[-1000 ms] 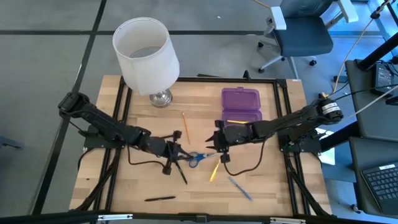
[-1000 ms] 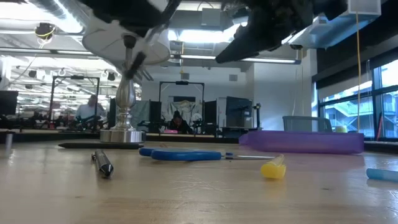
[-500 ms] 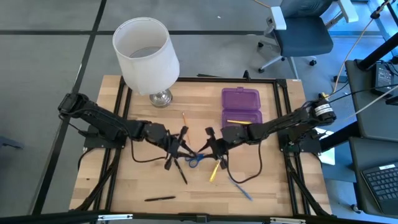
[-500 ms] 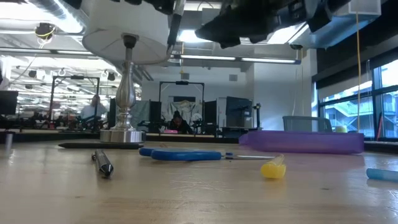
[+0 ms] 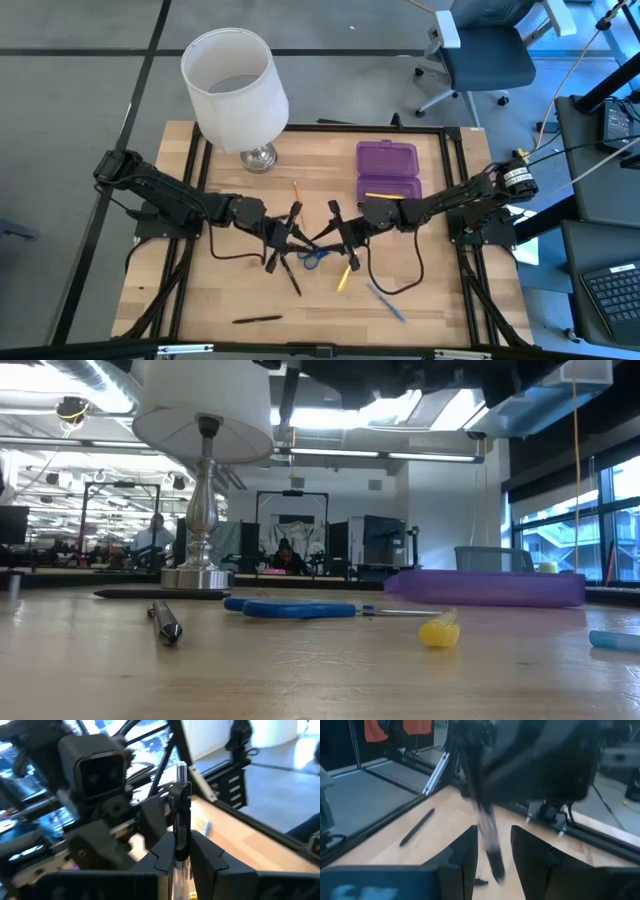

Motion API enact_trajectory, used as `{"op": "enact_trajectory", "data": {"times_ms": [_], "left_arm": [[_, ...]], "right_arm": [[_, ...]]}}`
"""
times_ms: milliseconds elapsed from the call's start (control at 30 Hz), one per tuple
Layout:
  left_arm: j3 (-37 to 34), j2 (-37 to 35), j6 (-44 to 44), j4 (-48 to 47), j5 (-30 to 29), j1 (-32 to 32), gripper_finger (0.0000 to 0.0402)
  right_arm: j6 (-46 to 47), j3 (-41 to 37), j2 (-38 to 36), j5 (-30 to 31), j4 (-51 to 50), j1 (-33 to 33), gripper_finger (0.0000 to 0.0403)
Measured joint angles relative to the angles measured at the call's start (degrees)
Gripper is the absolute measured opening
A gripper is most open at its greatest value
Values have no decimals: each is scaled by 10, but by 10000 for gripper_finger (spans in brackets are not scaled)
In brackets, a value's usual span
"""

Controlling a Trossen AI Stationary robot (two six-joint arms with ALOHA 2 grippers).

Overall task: Pick & place school supplies into a supply box
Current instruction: Put the transparent pen into the purple supply box

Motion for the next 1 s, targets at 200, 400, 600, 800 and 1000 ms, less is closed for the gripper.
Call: {"op": "enact_trajectory", "data": {"times_ms": [200, 400, 600, 800, 1000], "left_arm": [[0, 0, 18, 23, -32, 0, 34], [0, 0, 24, 54, -32, 0, 35], [0, 0, 33, 58, -32, 0, 35], [0, 0, 33, 58, -33, 0, 40], [0, 0, 34, 58, -32, 0, 44]], "right_arm": [[0, 0, 0, -3, 16, 0, 122], [0, 0, 0, -4, 17, 0, 122], [0, 0, 0, -4, 14, 0, 122], [0, 0, 0, -3, 10, 0, 120], [0, 0, 0, -3, 3, 0, 73]]}}
